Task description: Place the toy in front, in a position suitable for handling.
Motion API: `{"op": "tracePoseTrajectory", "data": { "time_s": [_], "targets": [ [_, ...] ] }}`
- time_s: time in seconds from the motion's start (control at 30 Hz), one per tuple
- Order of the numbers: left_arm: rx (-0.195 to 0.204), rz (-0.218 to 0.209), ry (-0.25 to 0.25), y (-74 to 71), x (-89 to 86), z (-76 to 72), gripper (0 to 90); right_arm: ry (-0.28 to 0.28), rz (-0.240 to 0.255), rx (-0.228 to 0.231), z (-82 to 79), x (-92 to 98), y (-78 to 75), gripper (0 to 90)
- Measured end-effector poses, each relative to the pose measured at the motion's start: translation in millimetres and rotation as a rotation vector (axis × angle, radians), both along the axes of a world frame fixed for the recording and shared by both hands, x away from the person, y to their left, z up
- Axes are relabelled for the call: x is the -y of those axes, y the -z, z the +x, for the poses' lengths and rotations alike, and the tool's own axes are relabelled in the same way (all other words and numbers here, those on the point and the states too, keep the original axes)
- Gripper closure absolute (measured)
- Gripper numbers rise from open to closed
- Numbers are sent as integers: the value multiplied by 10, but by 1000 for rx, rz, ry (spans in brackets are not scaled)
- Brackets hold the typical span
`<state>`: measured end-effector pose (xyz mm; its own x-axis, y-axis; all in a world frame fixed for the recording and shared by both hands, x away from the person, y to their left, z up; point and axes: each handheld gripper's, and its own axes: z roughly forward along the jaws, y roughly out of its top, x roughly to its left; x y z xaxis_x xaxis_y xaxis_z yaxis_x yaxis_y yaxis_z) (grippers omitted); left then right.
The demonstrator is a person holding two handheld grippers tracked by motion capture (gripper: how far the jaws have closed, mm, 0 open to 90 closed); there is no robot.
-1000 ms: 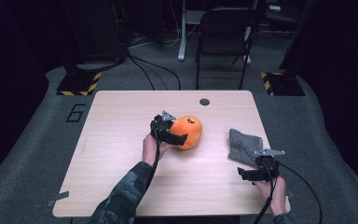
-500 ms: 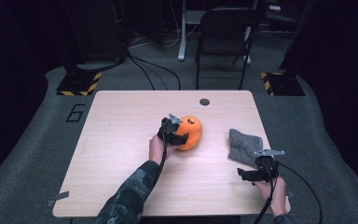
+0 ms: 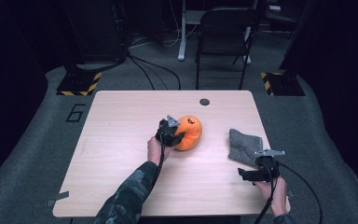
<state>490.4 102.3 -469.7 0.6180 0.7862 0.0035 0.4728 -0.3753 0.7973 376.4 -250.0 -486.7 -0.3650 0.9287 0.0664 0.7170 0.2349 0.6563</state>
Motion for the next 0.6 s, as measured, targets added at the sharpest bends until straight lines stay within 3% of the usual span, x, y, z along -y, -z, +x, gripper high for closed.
{"op": "tracePoseTrajectory", "data": {
  "time_s": [0.37,0.6],
  "targets": [
    [20,-22,49,-118,-69,-32,727,13,3,-8,-16,10,-7,14],
    [50,-19,121,-294,-182,-68,726,10,0,-4,-13,26,-2,16]
  ]
}}
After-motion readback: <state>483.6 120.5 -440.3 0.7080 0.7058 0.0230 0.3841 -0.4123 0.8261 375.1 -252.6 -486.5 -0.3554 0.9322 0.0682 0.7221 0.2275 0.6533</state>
